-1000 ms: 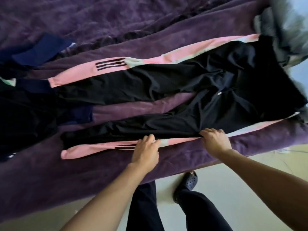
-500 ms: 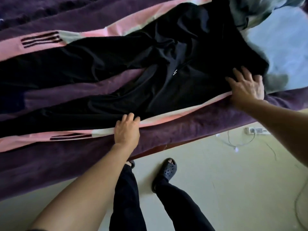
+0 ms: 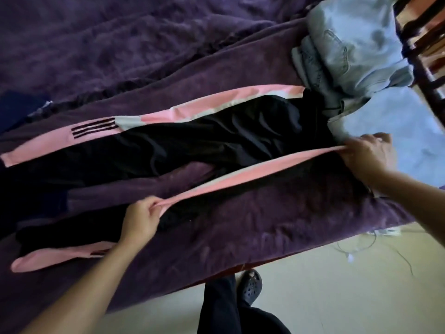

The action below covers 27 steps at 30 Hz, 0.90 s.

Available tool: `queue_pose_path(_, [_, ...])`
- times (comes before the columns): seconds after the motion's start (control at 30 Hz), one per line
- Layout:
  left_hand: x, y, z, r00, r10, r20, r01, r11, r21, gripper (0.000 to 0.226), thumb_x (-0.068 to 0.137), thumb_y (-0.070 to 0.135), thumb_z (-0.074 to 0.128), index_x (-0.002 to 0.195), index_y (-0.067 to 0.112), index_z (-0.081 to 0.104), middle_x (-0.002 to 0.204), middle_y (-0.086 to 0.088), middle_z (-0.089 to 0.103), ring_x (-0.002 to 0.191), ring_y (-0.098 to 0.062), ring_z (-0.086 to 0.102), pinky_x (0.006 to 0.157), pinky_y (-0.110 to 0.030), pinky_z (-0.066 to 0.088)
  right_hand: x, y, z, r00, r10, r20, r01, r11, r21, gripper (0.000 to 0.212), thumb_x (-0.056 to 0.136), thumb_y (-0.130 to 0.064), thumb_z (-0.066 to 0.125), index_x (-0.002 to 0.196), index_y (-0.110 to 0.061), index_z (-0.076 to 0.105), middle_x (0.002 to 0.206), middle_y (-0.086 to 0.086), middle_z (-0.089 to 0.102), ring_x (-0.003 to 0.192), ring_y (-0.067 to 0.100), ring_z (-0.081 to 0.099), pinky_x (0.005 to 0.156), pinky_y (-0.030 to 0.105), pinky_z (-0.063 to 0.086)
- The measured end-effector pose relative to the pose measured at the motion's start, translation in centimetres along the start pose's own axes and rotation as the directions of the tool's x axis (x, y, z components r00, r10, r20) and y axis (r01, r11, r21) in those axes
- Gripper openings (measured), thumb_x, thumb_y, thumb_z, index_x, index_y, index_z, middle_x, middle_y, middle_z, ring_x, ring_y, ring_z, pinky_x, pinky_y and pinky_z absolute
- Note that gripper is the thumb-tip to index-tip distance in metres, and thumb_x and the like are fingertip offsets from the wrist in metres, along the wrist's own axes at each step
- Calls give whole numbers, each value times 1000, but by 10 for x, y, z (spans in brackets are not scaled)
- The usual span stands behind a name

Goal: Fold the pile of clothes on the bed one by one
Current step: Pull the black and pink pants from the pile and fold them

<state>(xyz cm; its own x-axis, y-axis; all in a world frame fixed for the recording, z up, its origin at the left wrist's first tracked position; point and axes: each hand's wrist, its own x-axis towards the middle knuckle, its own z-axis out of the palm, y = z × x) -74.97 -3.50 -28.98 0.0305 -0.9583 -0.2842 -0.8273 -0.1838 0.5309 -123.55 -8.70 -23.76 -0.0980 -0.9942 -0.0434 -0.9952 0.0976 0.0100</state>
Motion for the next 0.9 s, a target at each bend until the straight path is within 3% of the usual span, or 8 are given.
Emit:
queue_pose_path(0.1, [60,0,-28,995,-12,-103,5,997,-72,13,84,-2,62,90,2,73,82,-12,72,78,-29,67,70,-32,45,66,-17,-16,999,28,-25,-27,999,38,27,83,-32,55,84,-7,66,80,26,66,77,45,63,79,47,42])
queue_pose_path(0.27, [174,-1,-61,982,-26,-186,32,999,32,13,86,8,62,89,-2,70,87,-24,69,86,-38,66,76,-42,46,161,-53,-11,997,76,-21,-74,995,70,20,86,-27,62,99,-13,67,99,28,65,91,49,59,76,47,46])
queue_pose_path(0.5, [288,5,-46,973,-140,-183,167,975,146,22,88,27,60,96,10,72,102,-22,68,101,-37,63,86,-43,48,215,-71,58,992,104,77,-95,989,-112,29,88,-26,53,113,-13,62,116,25,58,112,42,52,95,52,35])
queue_pose_path(0.63, [297,0,-14,946,-300,-119,321,910,261,23,91,26,53,106,16,68,116,-21,63,113,-40,55,93,-46,43,214,-71,86,991,105,85,-88,980,-180,25,89,-19,51,111,-10,59,114,26,57,109,44,53,94,53,35])
queue_pose_path(0.77, [268,1,-17,972,-158,-174,210,915,344,34,87,17,58,120,12,58,121,-21,53,116,-41,47,96,-49,38,223,-83,79,990,81,112,-52,970,-236,29,83,-18,59,111,-6,57,113,27,55,110,43,50,95,54,33])
queue_pose_path(0.9, [205,-17,-47,943,-134,-303,211,949,236,35,82,14,63,117,8,59,113,-21,54,109,-41,49,88,-50,40,224,-129,56,989,-145,38,147,987,-63,45,73,-16,71,115,-10,59,112,24,55,107,42,47,90,53,34])
